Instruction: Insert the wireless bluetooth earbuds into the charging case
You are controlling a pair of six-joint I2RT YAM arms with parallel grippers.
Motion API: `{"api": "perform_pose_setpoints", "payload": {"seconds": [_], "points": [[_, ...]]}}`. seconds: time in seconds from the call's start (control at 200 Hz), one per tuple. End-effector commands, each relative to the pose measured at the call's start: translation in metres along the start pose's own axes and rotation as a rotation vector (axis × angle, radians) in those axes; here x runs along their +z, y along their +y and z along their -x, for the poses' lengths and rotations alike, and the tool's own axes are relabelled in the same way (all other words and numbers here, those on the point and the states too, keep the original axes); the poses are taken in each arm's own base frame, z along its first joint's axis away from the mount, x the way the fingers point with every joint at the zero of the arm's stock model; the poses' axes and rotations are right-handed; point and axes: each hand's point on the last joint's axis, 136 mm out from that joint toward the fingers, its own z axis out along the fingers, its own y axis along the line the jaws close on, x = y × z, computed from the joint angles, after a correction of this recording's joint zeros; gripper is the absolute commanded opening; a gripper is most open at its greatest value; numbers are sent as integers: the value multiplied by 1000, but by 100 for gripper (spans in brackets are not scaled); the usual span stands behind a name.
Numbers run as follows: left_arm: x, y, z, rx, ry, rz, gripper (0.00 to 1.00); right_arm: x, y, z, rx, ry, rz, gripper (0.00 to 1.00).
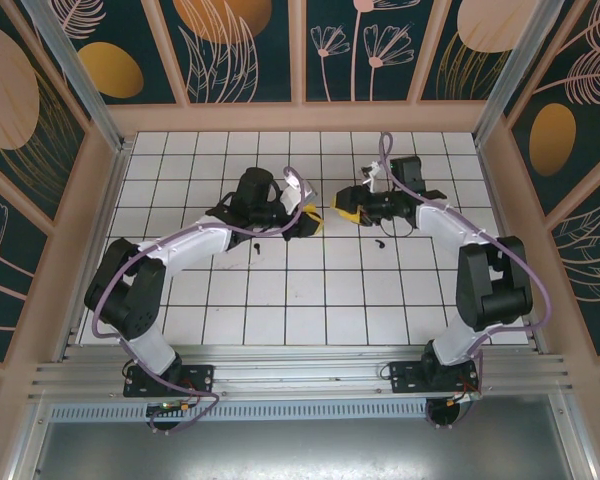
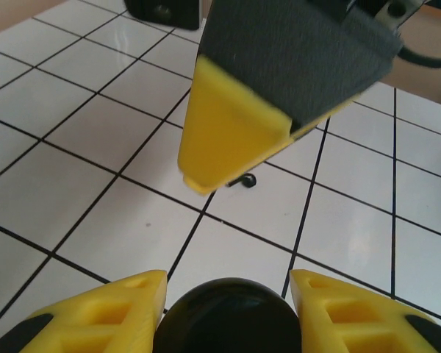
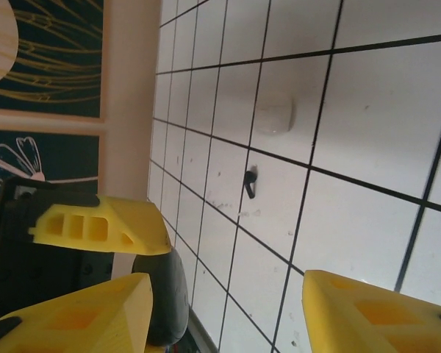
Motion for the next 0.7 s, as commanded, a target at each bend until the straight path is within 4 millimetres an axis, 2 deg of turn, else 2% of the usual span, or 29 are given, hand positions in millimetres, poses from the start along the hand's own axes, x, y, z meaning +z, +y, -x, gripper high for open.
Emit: {"api": "perform_pose_setpoints", "payload": {"seconds": [0.0, 0.03, 0.06, 0.15, 0.405, 0.525, 0.691], "points": [[1, -9, 12, 43, -4, -49, 37, 17, 7, -16, -41, 98, 38, 57], [1, -10, 14, 44, -6, -53, 37, 21, 10, -18, -49, 113, 44, 57], [8, -7, 5, 27, 15, -63, 36, 24, 12, -20, -56, 125, 49, 57], [8, -9, 7, 25, 16, -75, 37, 32, 18, -24, -75, 149, 68, 57], [10, -10, 4, 22, 44, -96, 36, 39, 21, -24, -81, 158, 70, 58], [10, -10, 1, 24, 52, -95, 36, 31, 16, -16, -61, 110, 44, 57], [10, -11, -2, 22, 60, -96, 37, 6, 17, -5, -53, 11, 31, 56]]}}
